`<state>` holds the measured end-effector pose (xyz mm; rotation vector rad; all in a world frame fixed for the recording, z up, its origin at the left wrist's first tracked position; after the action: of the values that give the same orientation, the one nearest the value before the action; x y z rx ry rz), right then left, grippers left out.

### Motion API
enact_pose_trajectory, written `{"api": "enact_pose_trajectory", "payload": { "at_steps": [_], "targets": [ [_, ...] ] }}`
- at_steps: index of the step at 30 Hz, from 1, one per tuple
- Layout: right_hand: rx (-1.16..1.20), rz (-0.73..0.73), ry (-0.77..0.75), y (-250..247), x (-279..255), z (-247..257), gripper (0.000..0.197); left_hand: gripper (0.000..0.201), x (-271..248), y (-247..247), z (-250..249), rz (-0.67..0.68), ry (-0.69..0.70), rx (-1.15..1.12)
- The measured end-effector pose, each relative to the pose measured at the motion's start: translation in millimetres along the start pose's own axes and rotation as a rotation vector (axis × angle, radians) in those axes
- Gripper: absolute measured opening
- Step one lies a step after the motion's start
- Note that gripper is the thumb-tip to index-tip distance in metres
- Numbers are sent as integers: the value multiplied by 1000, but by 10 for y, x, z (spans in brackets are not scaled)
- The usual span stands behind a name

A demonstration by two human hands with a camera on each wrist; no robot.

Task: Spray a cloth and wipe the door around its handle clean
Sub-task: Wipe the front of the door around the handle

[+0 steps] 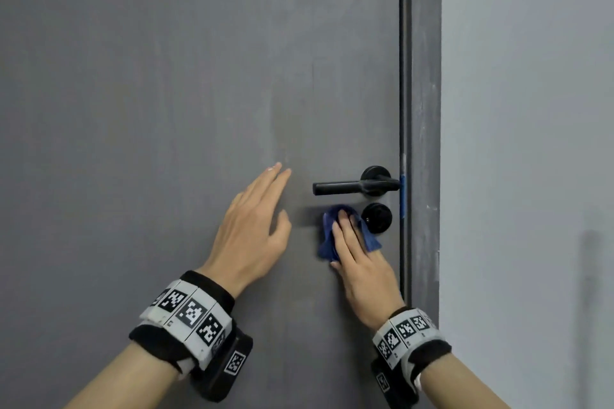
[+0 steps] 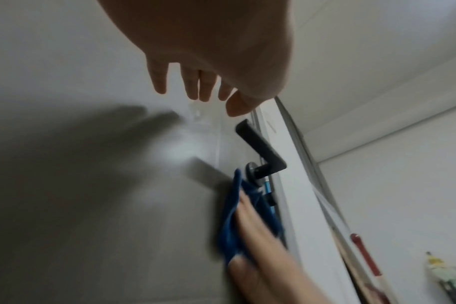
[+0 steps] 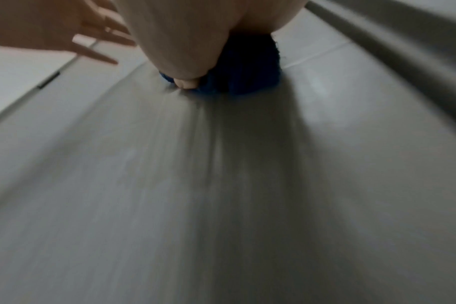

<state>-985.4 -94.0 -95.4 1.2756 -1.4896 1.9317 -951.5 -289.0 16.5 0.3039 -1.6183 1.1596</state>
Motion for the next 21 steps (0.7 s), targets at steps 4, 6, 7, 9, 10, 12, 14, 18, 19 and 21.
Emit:
{"api": "enact_pose_trajectory", "payload": {
  "at_steps": [4, 6, 7, 9, 10, 12, 14, 18, 19, 21],
  "targets": [
    [64, 98, 102, -23, -427, -329, 105, 55, 232, 77, -535, 17, 89, -169],
    [87, 94, 127, -129, -572, -486, 114, 43, 331, 160, -702, 14, 128, -123],
    [99, 72, 114, -204, -621, -543, 114, 38, 376, 208, -748, 3, 142, -98],
    [139, -21, 74, -380, -672, -606, 108, 32, 462, 288, -779, -29, 145, -72],
    [180, -98, 69, -490, -657, -623, 100, 31, 499, 320, -774, -51, 144, -66],
    [251, -253, 68, -732, -537, -620, 80, 29, 541, 351, -763, -99, 148, -72],
    [319, -326, 48, -910, -311, -589, 60, 25, 557, 354, -761, -126, 151, -93],
    [466, -192, 77, -807, 125, -572, 71, 20, 561, 329, -764, -148, 131, -119],
    [503, -170, 104, -758, 153, -574, 77, 20, 560, 323, -767, -151, 124, -123],
    [541, -156, 121, -707, 101, -565, 78, 19, 545, 312, -783, -154, 110, -127]
  ]
}}
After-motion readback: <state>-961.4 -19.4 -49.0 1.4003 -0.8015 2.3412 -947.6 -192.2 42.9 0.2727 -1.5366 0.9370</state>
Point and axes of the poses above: each hand's wrist, its own x-axis towards the middle knuckle, its own y-axis out of the palm, z = x × y, the point moved 6 cm from there along x, towards the middle knuckle, and after that the axes turned 13 degrees about x, right-handed, at the moved point
